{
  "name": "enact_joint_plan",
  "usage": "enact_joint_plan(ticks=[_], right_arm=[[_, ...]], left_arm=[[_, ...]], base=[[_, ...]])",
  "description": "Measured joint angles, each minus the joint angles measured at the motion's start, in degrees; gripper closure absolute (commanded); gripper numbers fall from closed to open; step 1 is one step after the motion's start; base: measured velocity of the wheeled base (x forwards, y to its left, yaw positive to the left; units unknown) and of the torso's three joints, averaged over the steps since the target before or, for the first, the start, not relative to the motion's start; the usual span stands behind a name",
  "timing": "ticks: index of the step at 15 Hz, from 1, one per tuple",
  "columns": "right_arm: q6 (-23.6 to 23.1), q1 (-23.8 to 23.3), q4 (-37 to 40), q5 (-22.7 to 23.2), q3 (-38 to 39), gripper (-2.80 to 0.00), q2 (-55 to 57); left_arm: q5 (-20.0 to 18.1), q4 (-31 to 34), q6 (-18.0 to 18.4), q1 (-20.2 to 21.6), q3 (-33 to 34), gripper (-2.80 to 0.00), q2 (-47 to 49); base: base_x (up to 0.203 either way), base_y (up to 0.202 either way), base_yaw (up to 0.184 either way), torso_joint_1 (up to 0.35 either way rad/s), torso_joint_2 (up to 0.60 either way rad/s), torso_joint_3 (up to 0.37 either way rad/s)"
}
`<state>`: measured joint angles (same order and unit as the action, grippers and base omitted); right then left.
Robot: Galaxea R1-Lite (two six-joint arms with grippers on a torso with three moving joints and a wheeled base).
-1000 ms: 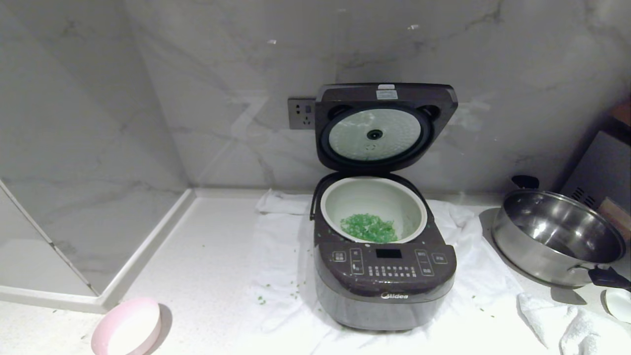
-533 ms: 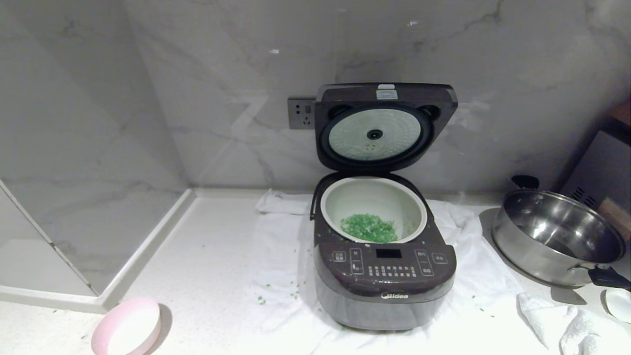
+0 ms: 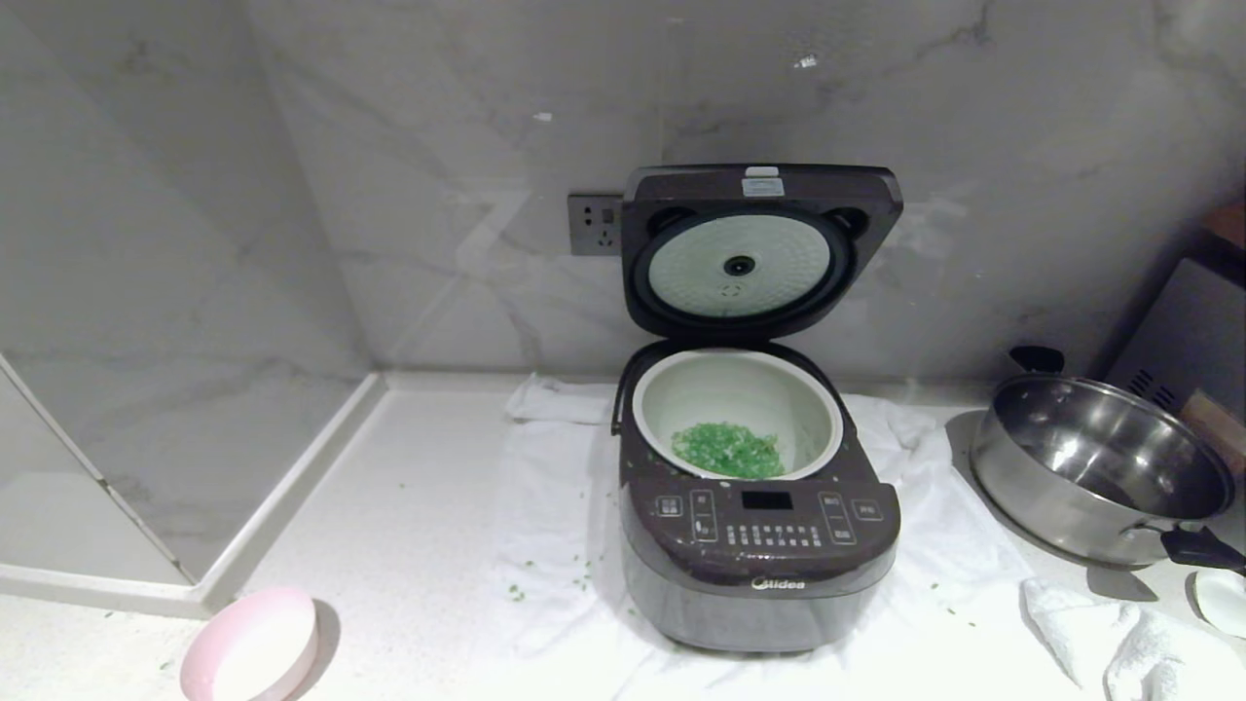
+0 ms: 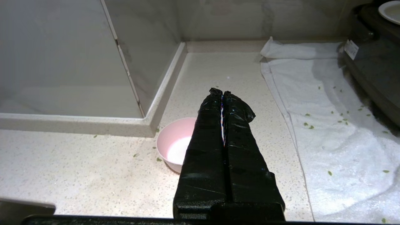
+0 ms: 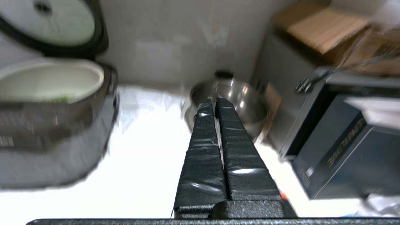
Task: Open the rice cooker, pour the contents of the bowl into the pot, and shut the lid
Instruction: Turn on the tap
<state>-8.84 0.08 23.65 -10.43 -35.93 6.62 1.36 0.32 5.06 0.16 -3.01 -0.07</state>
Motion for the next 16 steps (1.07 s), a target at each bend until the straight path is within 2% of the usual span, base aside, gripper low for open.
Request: enact_joint_plan(ticks=[2, 4, 5, 8, 10, 13, 15, 16], right_arm=[[0.5, -0.1, 0.2, 0.8, 6.2, 0.00, -2.9], [4.1, -0.1, 0.4, 2.5, 13.1, 0.00, -4.8], [6.0, -0.1, 0.4, 4.7, 16.0, 0.00, -5.4], [6.9, -0.1, -1.1, 7.4, 22.1, 0.00, -6.4], [5.1, -0.1, -5.9, 7.6, 26.6, 0.00, -6.5], [1.2, -0.1, -17.4, 10.1, 31.8, 0.00, -6.5], [-0.9, -0.1, -26.1, 9.8, 34.8, 0.00, -6.6], [-0.3, -0.1, -27.3, 10.0, 35.3, 0.00, -6.6]], left_arm=[[-0.7, -0.3, -0.1, 0.0, 1.3, 0.00, 0.0], [-0.9, -0.2, -0.3, 0.0, 1.9, 0.00, 0.0], [-1.0, -0.2, -0.4, 0.0, 2.0, 0.00, 0.0], [-1.0, -0.2, -0.7, 0.0, 2.2, 0.00, 0.0], [-1.0, -0.2, -0.7, 0.0, 2.6, 0.00, 0.0], [-1.6, 0.2, -0.4, 0.0, 2.7, 0.00, 0.0], [-3.6, 4.0, -0.4, -0.1, 1.6, 0.00, 0.0], [-3.6, 4.9, -0.4, -0.1, 1.3, 0.00, 0.0]], base=[[0.000, 0.000, 0.000, 0.000, 0.00, 0.000], [0.000, 0.000, 0.000, 0.000, 0.00, 0.000], [0.000, 0.000, 0.000, 0.000, 0.00, 0.000], [0.000, 0.000, 0.000, 0.000, 0.00, 0.000], [0.000, 0.000, 0.000, 0.000, 0.00, 0.000], [0.000, 0.000, 0.000, 0.000, 0.00, 0.000], [0.000, 0.000, 0.000, 0.000, 0.00, 0.000], [0.000, 0.000, 0.000, 0.000, 0.00, 0.000]])
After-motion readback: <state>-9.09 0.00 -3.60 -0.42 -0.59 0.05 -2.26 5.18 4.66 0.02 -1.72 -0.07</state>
